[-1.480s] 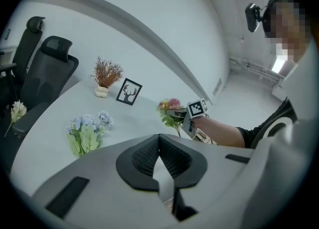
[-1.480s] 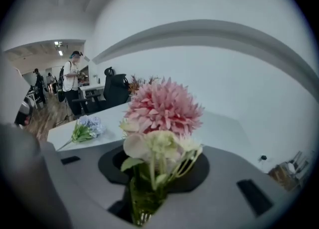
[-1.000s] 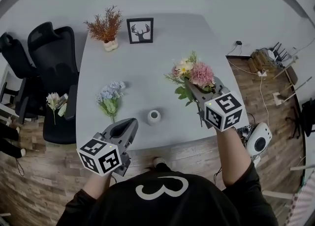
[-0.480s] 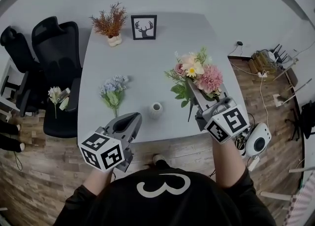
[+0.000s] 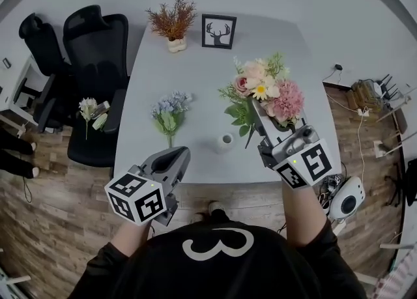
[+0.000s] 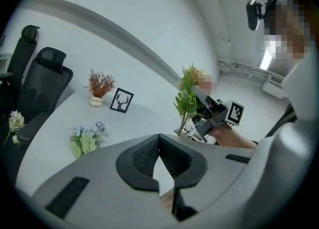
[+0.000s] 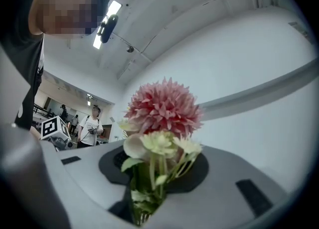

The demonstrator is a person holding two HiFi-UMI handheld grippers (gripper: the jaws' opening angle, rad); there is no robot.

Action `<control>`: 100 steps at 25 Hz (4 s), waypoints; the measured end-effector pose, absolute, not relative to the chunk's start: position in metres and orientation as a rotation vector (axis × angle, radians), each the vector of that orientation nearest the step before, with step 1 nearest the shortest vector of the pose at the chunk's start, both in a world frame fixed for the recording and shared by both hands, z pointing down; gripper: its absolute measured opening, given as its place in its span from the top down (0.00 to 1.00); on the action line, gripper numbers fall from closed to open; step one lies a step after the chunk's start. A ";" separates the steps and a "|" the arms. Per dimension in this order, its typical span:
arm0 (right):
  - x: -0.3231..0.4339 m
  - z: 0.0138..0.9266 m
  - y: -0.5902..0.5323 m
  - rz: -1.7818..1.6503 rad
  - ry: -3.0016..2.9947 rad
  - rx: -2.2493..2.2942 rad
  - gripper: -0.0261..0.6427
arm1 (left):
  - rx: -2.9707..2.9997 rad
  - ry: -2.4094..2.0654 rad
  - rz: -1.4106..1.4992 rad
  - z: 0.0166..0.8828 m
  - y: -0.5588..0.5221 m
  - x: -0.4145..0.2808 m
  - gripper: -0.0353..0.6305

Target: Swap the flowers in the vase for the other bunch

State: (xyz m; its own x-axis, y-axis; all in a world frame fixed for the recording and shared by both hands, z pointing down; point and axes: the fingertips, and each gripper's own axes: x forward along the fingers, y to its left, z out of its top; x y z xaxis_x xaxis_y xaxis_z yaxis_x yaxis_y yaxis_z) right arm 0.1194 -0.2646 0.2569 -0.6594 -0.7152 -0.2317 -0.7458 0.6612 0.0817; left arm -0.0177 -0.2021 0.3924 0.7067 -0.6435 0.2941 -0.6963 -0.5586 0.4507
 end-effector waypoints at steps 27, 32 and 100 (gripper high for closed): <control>0.080 0.373 -0.309 0.076 2.760 -1.181 0.74 | 2.260 -1.154 0.176 0.418 -0.202 -0.056 0.93; 0.072 0.390 -0.307 0.081 2.796 -1.195 0.72 | 2.253 -1.148 0.168 0.422 -0.204 -0.056 0.93; 0.191 0.300 0.156 -0.240 2.858 -0.920 0.95 | 2.679 -0.857 -0.012 0.313 0.158 0.109 0.93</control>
State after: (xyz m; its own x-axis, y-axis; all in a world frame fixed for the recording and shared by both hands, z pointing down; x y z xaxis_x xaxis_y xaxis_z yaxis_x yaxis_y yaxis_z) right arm 0.1907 0.1558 0.2996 -0.8059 -0.5874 -0.0744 -0.5668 0.8017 -0.1898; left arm 0.1089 0.1584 0.3133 0.8191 -0.5665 0.0903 -0.5637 -0.7656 0.3101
